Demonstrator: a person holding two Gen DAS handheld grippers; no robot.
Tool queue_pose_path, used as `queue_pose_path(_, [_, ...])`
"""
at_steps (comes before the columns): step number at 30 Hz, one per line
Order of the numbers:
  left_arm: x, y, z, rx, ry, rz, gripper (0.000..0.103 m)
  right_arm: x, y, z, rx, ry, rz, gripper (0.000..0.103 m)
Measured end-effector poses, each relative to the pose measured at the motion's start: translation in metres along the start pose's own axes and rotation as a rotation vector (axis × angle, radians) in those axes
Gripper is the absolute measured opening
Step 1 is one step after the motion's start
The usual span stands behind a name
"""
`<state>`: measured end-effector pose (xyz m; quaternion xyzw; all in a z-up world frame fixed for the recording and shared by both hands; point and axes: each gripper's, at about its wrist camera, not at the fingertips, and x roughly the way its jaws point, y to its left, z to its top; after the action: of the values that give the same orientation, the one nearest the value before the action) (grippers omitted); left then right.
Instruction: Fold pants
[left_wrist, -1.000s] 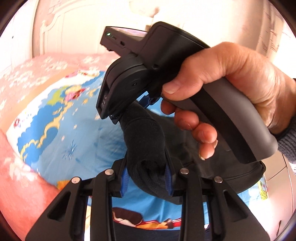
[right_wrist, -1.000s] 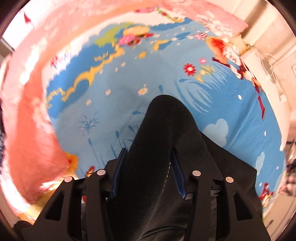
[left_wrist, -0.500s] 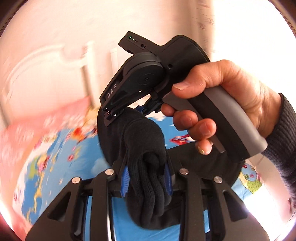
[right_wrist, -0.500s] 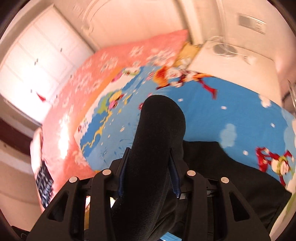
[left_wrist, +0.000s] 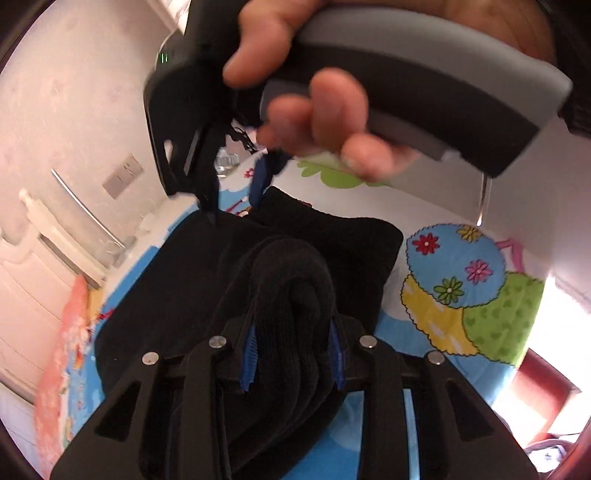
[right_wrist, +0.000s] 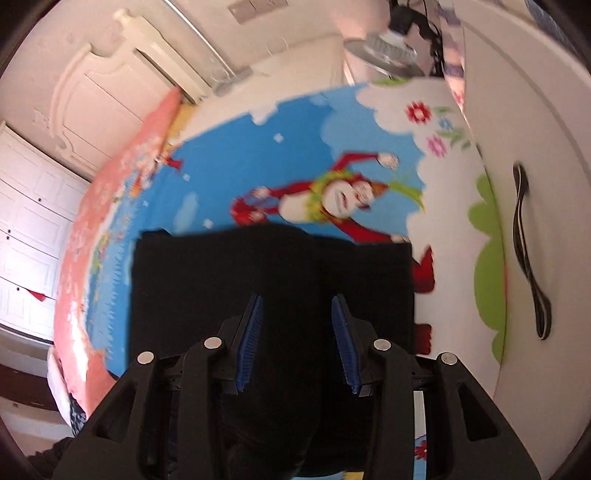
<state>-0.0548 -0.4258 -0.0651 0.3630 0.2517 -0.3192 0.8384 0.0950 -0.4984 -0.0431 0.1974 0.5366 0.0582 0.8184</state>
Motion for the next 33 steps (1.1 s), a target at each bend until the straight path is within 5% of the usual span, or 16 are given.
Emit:
queue_pose_path(6, [-0.015, -0.005, 0.007, 0.082, -0.061, 0.124, 0.031, 0.006, 0.024, 0.004, -0.091, 0.007, -0.039, 0.025])
queue_pose_path(13, [-0.037, -0.005, 0.045, 0.131, -0.178, 0.193, 0.030, -0.054, 0.022, 0.019, -0.074, -0.111, -0.051, 0.021])
queue_pose_path(18, [-0.011, -0.038, 0.053, 0.160, -0.139, 0.040, 0.031, -0.036, -0.010, 0.000, -0.061, -0.079, -0.239, 0.021])
queue_pose_path(21, [-0.005, -0.041, 0.041, 0.112, -0.111, -0.136, 0.050, -0.013, -0.025, -0.013, -0.040, -0.077, -0.293, 0.022])
queue_pose_path(23, [-0.020, -0.023, 0.031, 0.038, -0.132, -0.211, 0.061, -0.020, -0.021, -0.022, -0.054, -0.134, -0.322, 0.022])
queue_pose_path(26, [-0.061, 0.058, 0.000, -0.278, -0.149, -0.447, 0.063, -0.048, 0.002, -0.043, -0.098, -0.247, -0.455, 0.022])
queue_pose_path(29, [-0.071, 0.120, -0.024, -0.462, -0.133, -0.405, 0.060, -0.071, 0.031, -0.080, -0.130, -0.370, -0.481, 0.023])
queue_pose_path(33, [-0.047, 0.166, -0.057, -0.585, 0.001, -0.340, 0.044, -0.047, 0.029, -0.116, -0.079, -0.330, -0.608, 0.023])
